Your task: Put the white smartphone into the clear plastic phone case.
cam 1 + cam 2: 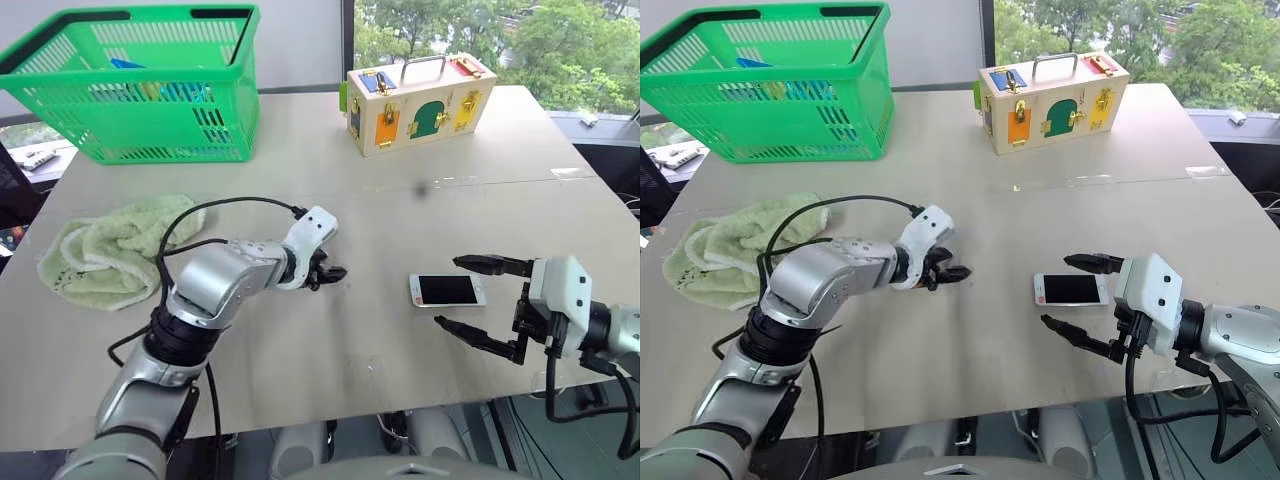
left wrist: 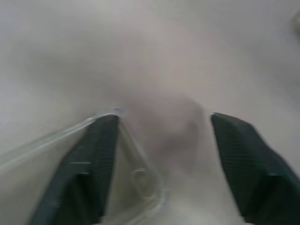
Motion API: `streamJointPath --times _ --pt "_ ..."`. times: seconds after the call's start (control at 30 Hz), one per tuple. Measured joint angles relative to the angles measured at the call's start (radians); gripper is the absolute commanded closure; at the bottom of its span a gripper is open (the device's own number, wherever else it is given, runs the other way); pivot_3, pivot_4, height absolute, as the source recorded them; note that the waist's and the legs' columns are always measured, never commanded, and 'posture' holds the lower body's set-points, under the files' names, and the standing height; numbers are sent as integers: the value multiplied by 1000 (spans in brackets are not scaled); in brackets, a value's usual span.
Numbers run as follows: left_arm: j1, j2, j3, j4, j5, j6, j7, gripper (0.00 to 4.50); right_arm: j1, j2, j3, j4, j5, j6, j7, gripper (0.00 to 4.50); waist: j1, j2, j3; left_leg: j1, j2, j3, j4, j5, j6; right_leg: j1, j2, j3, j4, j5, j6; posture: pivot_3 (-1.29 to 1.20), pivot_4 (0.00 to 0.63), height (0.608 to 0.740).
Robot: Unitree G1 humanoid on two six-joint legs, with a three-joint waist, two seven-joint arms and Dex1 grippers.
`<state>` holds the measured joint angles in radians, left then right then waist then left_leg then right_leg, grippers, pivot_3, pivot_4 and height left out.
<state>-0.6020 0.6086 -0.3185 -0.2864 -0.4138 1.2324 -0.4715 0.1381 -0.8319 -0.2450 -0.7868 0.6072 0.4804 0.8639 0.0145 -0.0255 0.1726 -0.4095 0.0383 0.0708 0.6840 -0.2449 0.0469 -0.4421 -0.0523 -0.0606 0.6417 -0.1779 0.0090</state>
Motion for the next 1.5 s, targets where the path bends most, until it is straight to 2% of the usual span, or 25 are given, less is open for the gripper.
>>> streamJointPath --times 0.03,0.07,0.1,0.13,0.27,0.37,0.4,0.5,0.63,0.73,0.83,0.87,0.97,1.0,1.1,1.23,1.27,1.37,1.43,1.5 --pt "1 12 -5 5 4 -18 -12 3268 -3 0 0 0 1 0 0 0 0 0 0 -1 0 0 0 0 0 0 0 0 0 0 0 0 150 740" --pt "3 34 -8 25 14 -62 -44 3903 -14 0 0 0 5 0 -1 0 0 0 0 -2 0 0 0 0 1 -2 0 0 0 0 0 0 150 740" --pt "4 47 -8 37 19 -88 -68 4348 -18 1 0 0 9 0 -2 0 0 0 0 -4 0 0 0 0 1 -4 0 0 0 0 0 0 150 740" --pt "6 62 -7 47 20 -111 -95 4488 -21 3 0 0 13 0 -2 0 0 0 0 -5 0 0 -1 0 1 -5 0 0 0 0 0 0 150 740" --pt "91 104 25 62 6 -327 -293 4488 -29 15 2 -1 22 -5 -5 0 -1 0 0 -6 0 1 -2 0 0 -5 0 0 -3 0 0 0 150 740" --pt "130 197 27 69 -40 -546 -602 4488 -28 17 2 -2 23 -6 -11 0 2 -1 2 -8 0 1 -2 0 0 -7 -1 -1 -4 0 0 0 150 740" --pt "130 210 30 73 -38 -576 -632 4488 -27 17 2 -2 23 -6 -11 0 4 -1 2 -8 0 1 -2 0 0 -6 -1 -2 -4 0 0 0 150 740" --pt "128 273 29 201 43 -936 -880 4488 -7 19 2 -12 23 -6 -19 0 6 1 2 -7 0 1 -2 0 0 -6 -3 -2 -4 0 0 0 150 740" --pt "81 259 -7 423 84 -1306 -1087 4488 6 19 1 -22 21 -6 -27 0 9 1 2 -8 0 1 -2 0 0 -6 -7 -4 -5 0 0 0 150 740" --pt "-23 281 -108 629 114 -1482 -1126 3693 13 20 1 -30 16 -6 -43 0 13 1 2 -9 0 0 -2 0 1 -6 -3 -5 -5 0 0 0 150 740" --pt "-74 284 -119 765 99 -1522 -1130 2273 32 20 1 -47 11 -5 -59 0 11 1 2 -10 1 1 -2 0 1 -6 -2 -5 -6 0 0 0 150 740" --pt "-72 266 -88 773 76 -1492 -1131 1646 40 21 1 -51 8 -5 -64 0 10 1 2 -10 1 1 -2 0 1 -7 -2 -5 -7 0 0 0 150 740" --pt "-42 247 -9 704 8 -1329 -1106 229 45 22 3 -59 4 -6 -68 0 6 0 2 -13 1 0 -1 -1 2 -7 -2 -5 -9 0 1 0 150 740" --pt "-7 271 19 628 -23 -1223 -1071 35 49 23 4 -61 0 -7 -69 0 1 0 2 -13 1 0 -2 -1 2 -7 -2 -5 -9 0 1 0 150 740" --pt "105 362 81 362 -70 -858 -902 35 58 26 8 -58 -10 -8 -68 0 -7 0 3 -12 2 1 -2 -1 2 -7 -1 -4 -9 0 1 0 150 740" --pt "125 381 133 94 -219 -328 -676 35 44 24 11 -46 -12 -12 -57 0 6 -1 3 -11 1 -3 -2 -1 2 -5 -1 -6 -9 0 1 0 150 740" --pt "119 366 145 52 -239 -233 -618 35 41 22 11 -39 -12 -13 -52 0 9 0 3 -11 1 -3 -2 -1 2 -4 -1 -6 -8 0 1 0 150 740" --pt "86 216 177 -71 -263 36 -380 35 30 12 11 -13 -13 -15 -33 0 11 0 3 -9 0 -3 -1 0 2 -3 -1 -5 -8 0 1 0 150 740" --pt "79 141 160 -118 -223 155 -234 35 22 9 11 -8 -13 -16 -20 0 7 -1 3 -8 0 -2 -1 0 2 -2 0 -4 -8 0 1 0 150 740" --pt "73 108 138 -160 -174 196 -134 35 19 0 11 4 -13 -16 -15 0 0 -2 3 -7 0 -2 -1 -1 2 -2 0 -3 -6 0 1 0 150 740"
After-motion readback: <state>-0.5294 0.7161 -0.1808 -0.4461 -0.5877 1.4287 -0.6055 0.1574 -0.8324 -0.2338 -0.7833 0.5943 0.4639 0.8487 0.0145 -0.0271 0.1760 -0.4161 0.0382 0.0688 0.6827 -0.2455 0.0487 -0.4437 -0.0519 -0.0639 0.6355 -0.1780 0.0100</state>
